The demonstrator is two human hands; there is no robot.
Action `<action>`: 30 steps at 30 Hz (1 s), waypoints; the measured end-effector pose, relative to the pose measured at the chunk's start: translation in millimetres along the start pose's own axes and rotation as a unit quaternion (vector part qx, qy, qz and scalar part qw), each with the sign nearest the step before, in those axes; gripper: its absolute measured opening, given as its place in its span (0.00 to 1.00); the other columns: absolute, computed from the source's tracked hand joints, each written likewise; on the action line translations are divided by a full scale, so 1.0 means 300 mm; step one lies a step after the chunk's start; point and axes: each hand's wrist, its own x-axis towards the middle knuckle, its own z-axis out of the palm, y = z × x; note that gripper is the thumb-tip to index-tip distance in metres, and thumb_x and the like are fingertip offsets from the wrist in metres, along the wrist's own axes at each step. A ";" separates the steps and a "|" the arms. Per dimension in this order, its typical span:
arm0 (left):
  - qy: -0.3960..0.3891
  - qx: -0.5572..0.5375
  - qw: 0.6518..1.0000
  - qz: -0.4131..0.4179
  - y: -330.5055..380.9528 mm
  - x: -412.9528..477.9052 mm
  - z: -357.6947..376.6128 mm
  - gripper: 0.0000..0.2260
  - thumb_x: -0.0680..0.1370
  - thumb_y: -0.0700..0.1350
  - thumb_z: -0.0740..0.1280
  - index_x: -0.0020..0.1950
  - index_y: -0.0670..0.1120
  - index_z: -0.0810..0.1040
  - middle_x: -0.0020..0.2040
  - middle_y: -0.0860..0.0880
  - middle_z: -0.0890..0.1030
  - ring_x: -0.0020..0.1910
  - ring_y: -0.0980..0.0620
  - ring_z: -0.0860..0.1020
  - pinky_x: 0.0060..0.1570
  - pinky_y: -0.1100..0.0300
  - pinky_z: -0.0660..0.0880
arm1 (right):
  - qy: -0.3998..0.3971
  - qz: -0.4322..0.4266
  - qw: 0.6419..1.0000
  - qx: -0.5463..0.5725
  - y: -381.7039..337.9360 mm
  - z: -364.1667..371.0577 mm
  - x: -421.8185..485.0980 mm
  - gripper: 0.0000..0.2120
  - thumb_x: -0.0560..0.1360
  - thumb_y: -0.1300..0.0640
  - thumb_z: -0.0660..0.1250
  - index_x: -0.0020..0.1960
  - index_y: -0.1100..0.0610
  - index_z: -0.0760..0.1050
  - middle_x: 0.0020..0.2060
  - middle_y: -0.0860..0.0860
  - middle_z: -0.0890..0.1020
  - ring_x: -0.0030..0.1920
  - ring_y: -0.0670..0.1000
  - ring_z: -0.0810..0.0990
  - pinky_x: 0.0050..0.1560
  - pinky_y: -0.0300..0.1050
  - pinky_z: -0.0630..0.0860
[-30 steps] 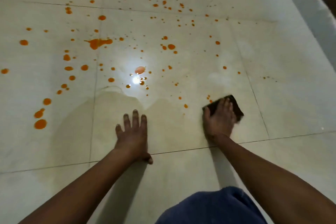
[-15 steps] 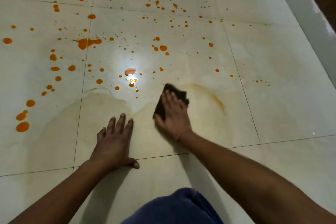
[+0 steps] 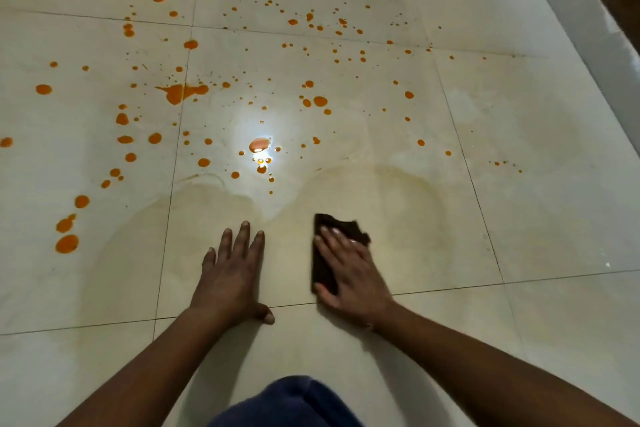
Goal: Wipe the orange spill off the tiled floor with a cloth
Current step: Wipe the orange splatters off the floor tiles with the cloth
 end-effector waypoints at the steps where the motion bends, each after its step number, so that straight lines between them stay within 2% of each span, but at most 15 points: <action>1: 0.001 -0.006 1.000 0.000 0.001 -0.003 -0.003 0.64 0.58 0.68 0.76 0.77 0.51 0.33 0.76 0.47 0.29 0.76 0.41 0.34 0.75 0.42 0.45 | 0.018 0.024 1.000 -0.002 0.082 -0.026 -0.030 0.38 0.73 0.41 0.61 0.78 0.58 0.60 0.78 0.52 0.56 0.78 0.55 0.59 0.74 0.56 0.61; 4: 0.001 -0.013 1.000 0.002 0.000 -0.002 0.003 0.65 0.58 0.67 0.76 0.77 0.52 0.33 0.76 0.48 0.28 0.76 0.42 0.32 0.74 0.42 0.43 | 0.053 0.235 0.970 -0.018 0.165 -0.111 0.175 0.37 0.78 0.42 0.60 0.80 0.58 0.53 0.80 0.55 0.53 0.79 0.55 0.51 0.76 0.53 0.51; 5: 0.006 -0.014 1.000 0.004 0.000 0.000 0.008 0.65 0.58 0.67 0.76 0.77 0.52 0.33 0.76 0.48 0.28 0.76 0.42 0.33 0.74 0.42 0.43 | 0.049 0.244 0.968 -0.020 0.100 -0.106 0.262 0.37 0.78 0.42 0.59 0.80 0.58 0.52 0.80 0.55 0.52 0.80 0.54 0.49 0.76 0.52 0.50; 7: 0.022 -0.016 1.000 0.006 -0.019 -0.002 0.020 0.64 0.58 0.69 0.75 0.77 0.52 0.35 0.77 0.48 0.30 0.77 0.43 0.34 0.74 0.44 0.44 | 0.027 0.121 0.992 -0.020 -0.063 -0.024 0.306 0.38 0.77 0.42 0.59 0.80 0.57 0.53 0.80 0.54 0.53 0.80 0.54 0.50 0.76 0.53 0.51; 9: 0.039 -0.017 0.999 0.013 -0.026 -0.022 0.020 0.61 0.60 0.70 0.73 0.78 0.50 0.38 0.78 0.47 0.33 0.77 0.44 0.36 0.75 0.46 0.45 | -0.005 -0.021 0.999 -0.023 -0.111 0.037 0.127 0.39 0.74 0.40 0.60 0.79 0.55 0.55 0.79 0.52 0.55 0.79 0.53 0.54 0.76 0.53 0.55; 11: 0.074 -0.027 0.997 0.015 -0.047 -0.068 0.026 0.57 0.62 0.72 0.69 0.79 0.49 0.41 0.79 0.47 0.36 0.78 0.45 0.38 0.75 0.48 0.45 | -0.019 -0.066 0.997 -0.024 -0.028 0.004 -0.050 0.39 0.72 0.40 0.62 0.78 0.55 0.59 0.79 0.52 0.56 0.78 0.54 0.60 0.74 0.53 0.59; 13: 0.102 -0.048 0.994 0.006 -0.085 -0.116 0.036 0.53 0.65 0.73 0.65 0.79 0.50 0.44 0.79 0.48 0.37 0.78 0.47 0.39 0.75 0.49 0.46 | 0.006 0.005 1.000 -0.024 0.081 -0.041 0.008 0.37 0.73 0.42 0.63 0.77 0.58 0.62 0.78 0.54 0.58 0.77 0.57 0.62 0.73 0.55 0.61; 15: 0.110 -0.049 0.993 -0.011 -0.161 -0.164 0.040 0.51 0.66 0.75 0.61 0.79 0.50 0.45 0.80 0.49 0.38 0.78 0.48 0.40 0.75 0.50 0.46 | 0.043 0.152 0.987 -0.019 0.021 -0.077 0.262 0.37 0.77 0.42 0.61 0.79 0.58 0.56 0.79 0.54 0.55 0.79 0.55 0.54 0.76 0.53 0.52; 16: 0.112 -0.043 0.993 -0.014 -0.202 -0.175 0.040 0.51 0.66 0.75 0.61 0.79 0.50 0.46 0.80 0.49 0.39 0.78 0.48 0.41 0.75 0.50 0.46 | 0.036 0.165 0.985 -0.018 -0.070 -0.069 0.369 0.37 0.77 0.42 0.60 0.80 0.58 0.54 0.80 0.54 0.54 0.79 0.54 0.51 0.76 0.51 0.49; 18: 0.103 -0.028 0.994 -0.024 -0.285 -0.200 0.040 0.50 0.68 0.74 0.61 0.79 0.50 0.45 0.80 0.49 0.40 0.79 0.48 0.42 0.75 0.50 0.47 | 0.007 0.058 0.998 -0.005 -0.270 0.028 0.424 0.38 0.76 0.41 0.59 0.79 0.57 0.55 0.79 0.55 0.56 0.79 0.54 0.52 0.76 0.52 0.50; 21: 0.067 0.005 0.997 -0.024 -0.350 -0.244 0.015 0.49 0.70 0.73 0.60 0.79 0.50 0.42 0.80 0.49 0.39 0.78 0.49 0.42 0.75 0.51 0.47 | -0.041 -0.118 0.992 -0.010 -0.298 0.093 0.118 0.39 0.72 0.39 0.60 0.78 0.56 0.60 0.79 0.53 0.58 0.78 0.54 0.58 0.75 0.53 0.57; 23: 0.061 0.023 0.998 -0.019 -0.378 -0.283 0.001 0.48 0.70 0.73 0.60 0.79 0.50 0.42 0.79 0.49 0.38 0.78 0.49 0.41 0.75 0.51 0.47 | -0.020 -0.122 0.992 -0.020 -0.173 0.041 0.074 0.38 0.72 0.40 0.61 0.77 0.58 0.63 0.78 0.54 0.59 0.77 0.56 0.62 0.73 0.53 0.60; 26: 0.059 0.036 0.998 -0.011 -0.457 -0.329 -0.024 0.48 0.69 0.72 0.62 0.79 0.51 0.45 0.80 0.50 0.39 0.79 0.48 0.42 0.75 0.50 0.47 | 0.009 0.082 0.996 -0.015 -0.265 -0.043 0.408 0.36 0.77 0.41 0.58 0.79 0.58 0.55 0.79 0.54 0.54 0.79 0.55 0.53 0.76 0.53 0.54; 27: 0.064 0.038 0.997 -0.007 -0.502 -0.333 -0.030 0.48 0.69 0.72 0.62 0.79 0.51 0.46 0.80 0.50 0.40 0.79 0.48 0.43 0.75 0.50 0.47 | -0.010 0.081 0.997 -0.018 -0.386 -0.025 0.507 0.37 0.78 0.41 0.58 0.80 0.57 0.52 0.80 0.55 0.52 0.80 0.54 0.49 0.76 0.53 0.51; 30: 0.061 0.047 0.997 -0.007 -0.630 -0.350 -0.055 0.48 0.69 0.73 0.62 0.79 0.52 0.47 0.79 0.50 0.40 0.79 0.48 0.43 0.75 0.50 0.48 | -0.074 -0.132 0.988 -0.012 -0.619 0.139 0.449 0.37 0.77 0.40 0.59 0.80 0.55 0.53 0.80 0.54 0.53 0.79 0.54 0.50 0.77 0.53 0.48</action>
